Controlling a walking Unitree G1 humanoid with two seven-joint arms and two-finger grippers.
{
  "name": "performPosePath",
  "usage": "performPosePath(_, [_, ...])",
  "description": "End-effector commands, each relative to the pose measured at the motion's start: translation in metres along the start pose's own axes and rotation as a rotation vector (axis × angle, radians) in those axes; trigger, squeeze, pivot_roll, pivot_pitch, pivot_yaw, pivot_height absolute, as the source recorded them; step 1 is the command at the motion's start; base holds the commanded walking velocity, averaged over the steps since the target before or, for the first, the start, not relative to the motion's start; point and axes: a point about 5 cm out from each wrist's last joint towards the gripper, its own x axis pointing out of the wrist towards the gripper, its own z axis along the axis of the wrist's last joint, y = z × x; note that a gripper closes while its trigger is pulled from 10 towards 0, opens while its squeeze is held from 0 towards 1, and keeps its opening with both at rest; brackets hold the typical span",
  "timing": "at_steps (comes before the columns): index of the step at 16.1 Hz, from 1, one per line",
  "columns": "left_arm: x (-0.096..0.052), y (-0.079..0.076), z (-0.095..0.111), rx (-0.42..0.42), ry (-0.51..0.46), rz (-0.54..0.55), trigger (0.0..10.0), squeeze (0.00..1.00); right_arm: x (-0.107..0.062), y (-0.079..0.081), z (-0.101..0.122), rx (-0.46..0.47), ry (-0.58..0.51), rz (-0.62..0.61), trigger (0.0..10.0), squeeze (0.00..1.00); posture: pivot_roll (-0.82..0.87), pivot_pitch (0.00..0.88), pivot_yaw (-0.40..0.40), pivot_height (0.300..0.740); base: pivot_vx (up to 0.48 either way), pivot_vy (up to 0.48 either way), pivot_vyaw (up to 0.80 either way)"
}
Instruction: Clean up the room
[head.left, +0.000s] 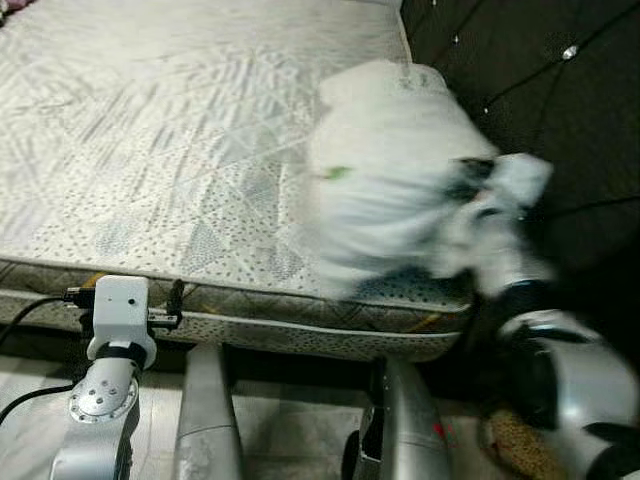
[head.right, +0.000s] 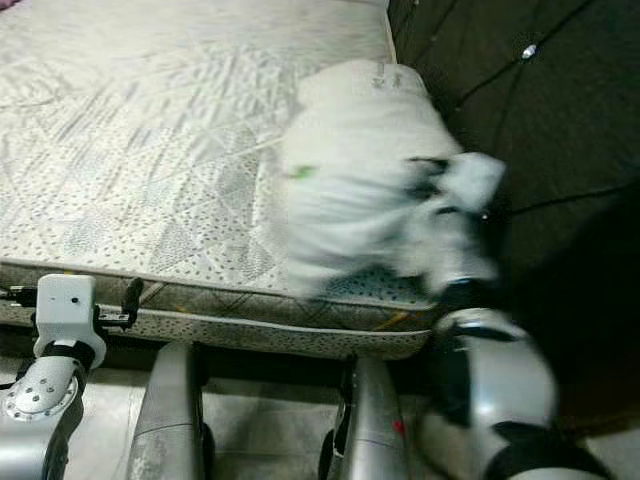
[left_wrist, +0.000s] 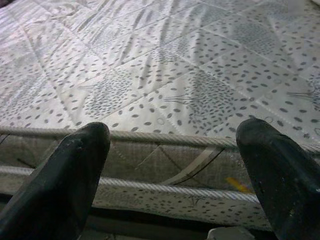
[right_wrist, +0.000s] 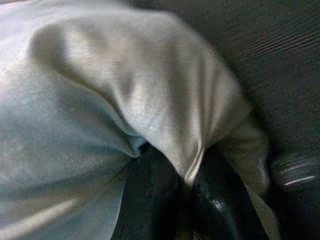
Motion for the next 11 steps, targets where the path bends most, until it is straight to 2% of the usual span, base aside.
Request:
performPosePath(1, [0.001, -0.004, -0.002, -0.007, 0.012, -0.005, 10.0, 0.00, 0.002, -0.013, 0.025, 0.002, -0.111, -0.059, 0.0, 0.00, 0.17, 0.045, -0.089, 0.537, 0.000, 0.000, 0.00])
performPosePath(2, [0.001, -0.004, -0.002, -0.007, 0.012, -0.006, 10.0, 0.00, 0.002, -0.020, 0.026, -0.006, -0.116, -0.079, 0.0, 0.00, 0.17, 0.045, -0.089, 0.537, 0.000, 0.000, 0.00])
performPosePath(3, [0.002, -0.006, -0.002, -0.007, 0.014, -0.014, 10.0, 0.00, -0.001, -0.038, 0.019, -0.030, -0.115, -0.126, 0.0, 0.00, 0.16, 0.044, -0.083, 0.537, 0.000, 0.000, 0.00])
performPosePath(6, [0.004, -0.007, -0.001, -0.002, 0.011, -0.025, 10.0, 0.00, -0.016, -0.058, -0.005, -0.093, -0.097, -0.162, 0.0, 0.00, 0.15, 0.041, -0.078, 0.537, 0.000, 0.000, 0.00])
performPosePath(8, [0.005, -0.006, -0.002, 0.002, 0.014, -0.028, 10.0, 0.00, -0.039, -0.070, -0.024, -0.193, -0.123, -0.174, 0.0, 0.00, 0.14, 0.040, -0.078, 0.537, 0.000, 0.000, 0.00])
performPosePath(11, [0.005, -0.007, -0.003, 0.004, 0.013, -0.034, 10.0, 0.00, -0.084, -0.076, -0.060, -0.242, -0.070, -0.120, 0.0, 0.00, 0.12, 0.041, -0.080, 0.537, 0.000, 0.000, 0.00])
